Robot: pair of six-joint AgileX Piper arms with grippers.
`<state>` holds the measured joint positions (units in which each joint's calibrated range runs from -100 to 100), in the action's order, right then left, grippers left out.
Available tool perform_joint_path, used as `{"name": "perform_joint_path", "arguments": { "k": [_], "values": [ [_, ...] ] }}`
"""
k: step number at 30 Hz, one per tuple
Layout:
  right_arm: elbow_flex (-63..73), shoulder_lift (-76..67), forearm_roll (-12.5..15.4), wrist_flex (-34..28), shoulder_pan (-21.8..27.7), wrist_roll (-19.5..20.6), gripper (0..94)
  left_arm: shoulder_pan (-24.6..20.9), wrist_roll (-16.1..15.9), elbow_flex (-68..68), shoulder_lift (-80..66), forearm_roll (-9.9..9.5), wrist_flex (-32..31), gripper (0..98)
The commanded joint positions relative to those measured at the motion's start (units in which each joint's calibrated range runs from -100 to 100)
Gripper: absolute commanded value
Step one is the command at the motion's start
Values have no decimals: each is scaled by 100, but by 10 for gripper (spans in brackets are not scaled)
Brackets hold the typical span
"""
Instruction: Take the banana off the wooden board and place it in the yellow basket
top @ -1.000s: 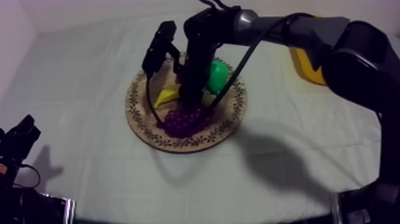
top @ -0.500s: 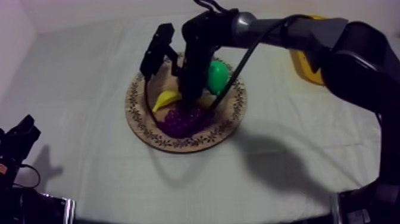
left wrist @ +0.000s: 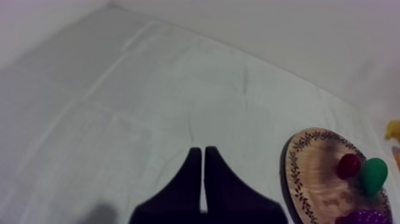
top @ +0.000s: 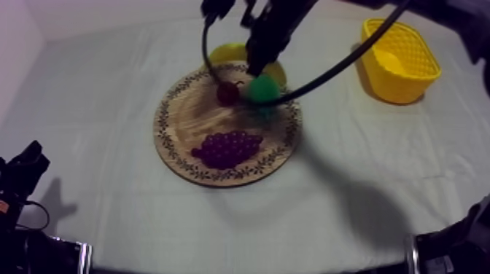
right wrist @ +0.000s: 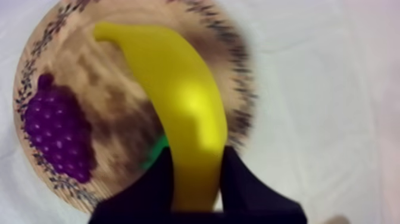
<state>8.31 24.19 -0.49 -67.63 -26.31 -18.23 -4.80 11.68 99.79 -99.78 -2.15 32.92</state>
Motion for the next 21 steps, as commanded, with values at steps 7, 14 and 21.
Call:
{"name": "perform_joint_path", "arguments": {
  "k": [7,14,21],
  "values": [
    [-284,-1079,-299,414,766,392,34,-1,0,-1,-5,-3,-2,1],
    [-475,-1367,-712,973,1532,933,33,-1,2,-1,-5,-3,-2,1],
    [-718,-1384,-1085,1215,2202,1420,32,-1,1,-1,-5,-3,-2,1]
  ]
}}
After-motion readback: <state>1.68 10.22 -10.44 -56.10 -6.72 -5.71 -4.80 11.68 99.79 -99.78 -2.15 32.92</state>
